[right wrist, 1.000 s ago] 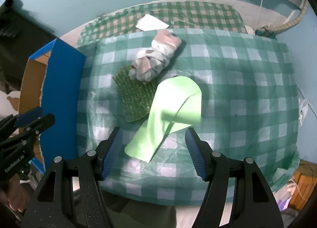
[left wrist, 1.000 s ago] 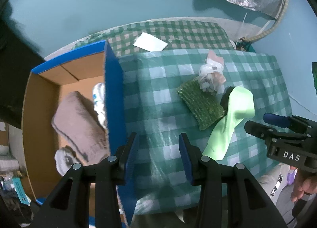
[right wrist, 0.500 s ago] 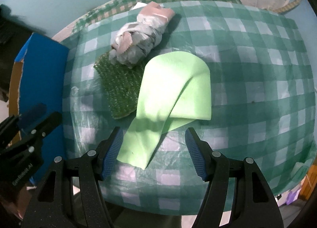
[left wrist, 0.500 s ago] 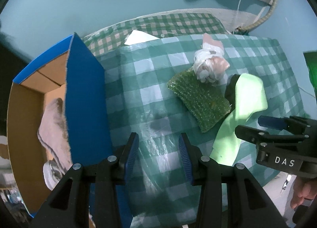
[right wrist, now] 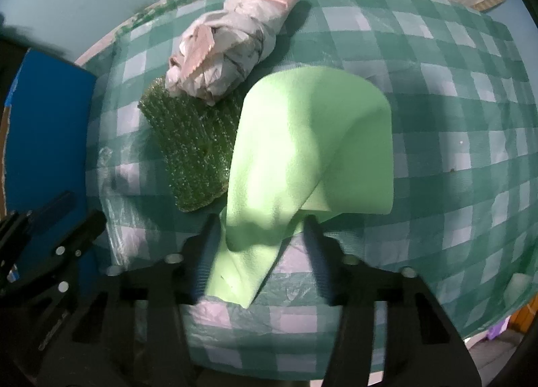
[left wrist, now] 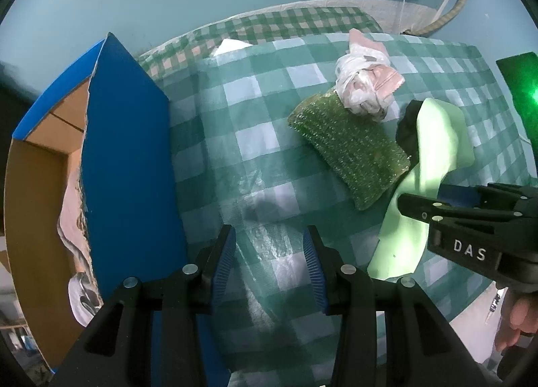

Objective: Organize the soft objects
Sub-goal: 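Grasp the light-green cloth with the right tool and lift it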

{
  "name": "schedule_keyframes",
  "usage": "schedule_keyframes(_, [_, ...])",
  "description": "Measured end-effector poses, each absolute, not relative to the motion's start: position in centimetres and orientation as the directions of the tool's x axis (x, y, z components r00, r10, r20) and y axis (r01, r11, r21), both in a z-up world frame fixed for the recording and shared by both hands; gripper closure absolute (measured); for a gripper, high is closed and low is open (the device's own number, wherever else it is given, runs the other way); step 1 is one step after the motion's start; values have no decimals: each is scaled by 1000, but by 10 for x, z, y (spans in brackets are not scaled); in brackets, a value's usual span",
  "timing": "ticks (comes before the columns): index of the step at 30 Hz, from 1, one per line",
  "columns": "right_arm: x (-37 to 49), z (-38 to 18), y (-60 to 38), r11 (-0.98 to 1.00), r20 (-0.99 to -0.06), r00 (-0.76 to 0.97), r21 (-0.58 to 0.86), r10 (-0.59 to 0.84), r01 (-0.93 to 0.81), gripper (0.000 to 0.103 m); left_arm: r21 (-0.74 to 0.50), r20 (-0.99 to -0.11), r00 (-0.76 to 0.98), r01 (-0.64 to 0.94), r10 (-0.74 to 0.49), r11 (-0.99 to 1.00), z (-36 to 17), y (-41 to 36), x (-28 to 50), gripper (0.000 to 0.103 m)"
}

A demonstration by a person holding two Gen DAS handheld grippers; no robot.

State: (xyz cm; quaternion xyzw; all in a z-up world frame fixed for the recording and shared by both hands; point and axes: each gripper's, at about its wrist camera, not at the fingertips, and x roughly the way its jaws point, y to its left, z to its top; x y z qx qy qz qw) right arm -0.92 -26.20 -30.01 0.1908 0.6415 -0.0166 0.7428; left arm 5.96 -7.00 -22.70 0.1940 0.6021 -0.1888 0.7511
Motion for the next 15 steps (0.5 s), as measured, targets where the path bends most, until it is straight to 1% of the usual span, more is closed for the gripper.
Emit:
schedule_keyframes(1, [-9,-301,-262,926,-960,174,261,220,271,62,65,-978,202,517,-48,854,-227,-69,60,61])
schedule_keyframes(2, [-9,-302,-261,926,-960,174,261,220,271,69,64,-979,200,517,-47,854,-227,-69,60,61])
schedule_keyframes(4, [-11,-302,-261,928,-962,177,253,210,275,74,64,-979,197,518,-47,853,-227,-69,60,61])
schedule_keyframes(5, [-10,-303,-260,927,-961,179,255,211,276,84,64,-979,197,519,-47,853,-227,-70,60,61])
schedule_keyframes(6, [-11,-303,-260,925,-959,181,263,219,274,88,62,-980,196,521,-48,851,-227,-70,60,61])
schedule_keyframes(7, [-11,-303,-261,926,-959,181,260,217,273,88,62,-980,195,524,-49,850,-227,-71,60,61])
schedule_keyframes(8, [-12,-302,-261,928,-960,181,257,213,269,94,63,-979,196,527,-49,848,-227,-71,60,61])
schedule_keyframes(15, [-26,-286,-268,935,-958,208,247,197,255,94,48,-981,186,533,-61,845,-228,-74,67,61])
